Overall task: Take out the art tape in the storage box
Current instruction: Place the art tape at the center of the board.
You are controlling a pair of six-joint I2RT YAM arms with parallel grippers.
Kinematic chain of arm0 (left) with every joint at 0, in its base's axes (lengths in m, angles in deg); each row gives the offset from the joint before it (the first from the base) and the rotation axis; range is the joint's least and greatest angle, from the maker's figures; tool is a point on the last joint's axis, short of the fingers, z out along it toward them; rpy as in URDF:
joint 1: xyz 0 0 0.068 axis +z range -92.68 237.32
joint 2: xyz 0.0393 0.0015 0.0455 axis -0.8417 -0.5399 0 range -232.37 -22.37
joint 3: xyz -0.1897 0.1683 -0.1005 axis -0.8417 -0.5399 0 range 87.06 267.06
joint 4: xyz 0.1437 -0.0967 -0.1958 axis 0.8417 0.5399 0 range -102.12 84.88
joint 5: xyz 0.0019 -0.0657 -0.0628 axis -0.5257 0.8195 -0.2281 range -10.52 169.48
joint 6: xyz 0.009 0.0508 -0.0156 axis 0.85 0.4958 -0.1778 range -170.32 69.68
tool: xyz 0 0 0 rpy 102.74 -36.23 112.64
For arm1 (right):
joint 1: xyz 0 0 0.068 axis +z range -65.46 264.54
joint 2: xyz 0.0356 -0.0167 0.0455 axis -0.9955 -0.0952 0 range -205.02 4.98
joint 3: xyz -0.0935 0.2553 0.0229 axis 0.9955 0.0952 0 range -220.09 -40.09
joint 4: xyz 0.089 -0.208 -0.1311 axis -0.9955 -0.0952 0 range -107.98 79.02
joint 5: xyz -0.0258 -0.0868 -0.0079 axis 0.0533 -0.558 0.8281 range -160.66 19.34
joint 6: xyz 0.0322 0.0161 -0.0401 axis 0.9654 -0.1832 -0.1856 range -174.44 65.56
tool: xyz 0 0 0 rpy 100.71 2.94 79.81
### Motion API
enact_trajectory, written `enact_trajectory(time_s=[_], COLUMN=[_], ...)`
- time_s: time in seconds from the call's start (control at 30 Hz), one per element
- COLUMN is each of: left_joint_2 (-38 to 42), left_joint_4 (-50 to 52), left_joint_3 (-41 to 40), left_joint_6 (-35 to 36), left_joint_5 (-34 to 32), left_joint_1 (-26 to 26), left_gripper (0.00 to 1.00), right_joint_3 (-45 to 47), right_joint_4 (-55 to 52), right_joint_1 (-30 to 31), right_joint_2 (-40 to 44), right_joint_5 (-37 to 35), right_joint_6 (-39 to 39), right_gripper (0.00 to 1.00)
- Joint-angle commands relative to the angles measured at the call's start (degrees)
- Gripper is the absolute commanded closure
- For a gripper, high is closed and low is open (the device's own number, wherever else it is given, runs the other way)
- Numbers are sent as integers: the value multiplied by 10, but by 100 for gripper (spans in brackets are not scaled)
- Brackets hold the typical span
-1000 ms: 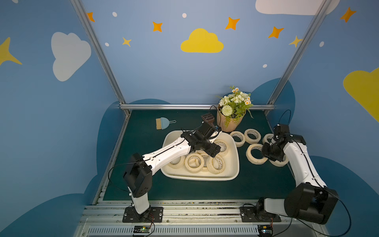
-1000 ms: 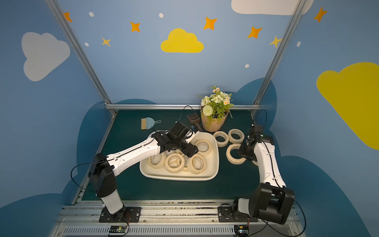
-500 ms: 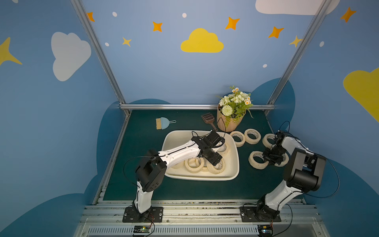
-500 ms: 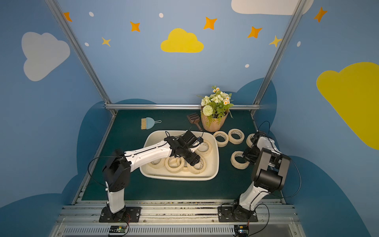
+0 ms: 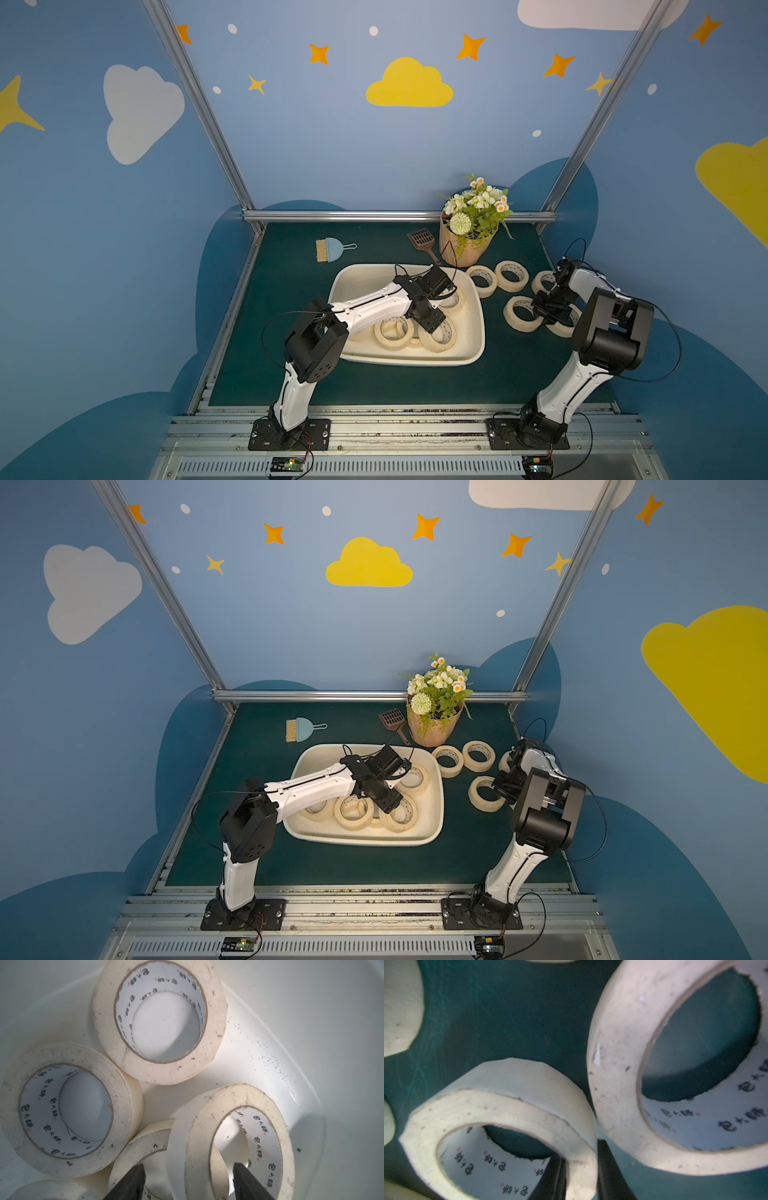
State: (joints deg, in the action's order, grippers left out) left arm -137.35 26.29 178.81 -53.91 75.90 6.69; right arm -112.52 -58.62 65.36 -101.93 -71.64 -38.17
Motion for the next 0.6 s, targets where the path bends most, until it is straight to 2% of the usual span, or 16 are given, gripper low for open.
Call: enact_trajectory(time_s=[0.0, 0.1, 0.17, 0.3, 0.4, 0.57], left_joint_2=[-7, -14, -16, -24, -29, -27], left_joint_4=[17, 20, 20, 19, 19, 23], left_joint_3=[10, 13, 14, 18, 20, 31], left_joint_6=[8, 10, 9, 9, 7, 10], left_joint_5=[-9, -8, -8, -6, -5, -14], left_joint_1=[3, 2, 2, 2, 2, 5], left_gripper=[31, 33, 37, 43, 55, 76], right_joint_3=[13, 22, 31, 56, 75, 79], right_joint_4=[22, 13, 2, -25, -55, -105], right_joint_1=[1, 10, 25, 75, 122, 194], right_joint_2=[22, 63, 98, 170, 226, 316], right_joint_5=[-14, -7, -4, 4, 14, 77], right_joint_6=[-2, -2, -2, -4, -1, 0], right_gripper=[48, 45, 45, 45, 45, 45])
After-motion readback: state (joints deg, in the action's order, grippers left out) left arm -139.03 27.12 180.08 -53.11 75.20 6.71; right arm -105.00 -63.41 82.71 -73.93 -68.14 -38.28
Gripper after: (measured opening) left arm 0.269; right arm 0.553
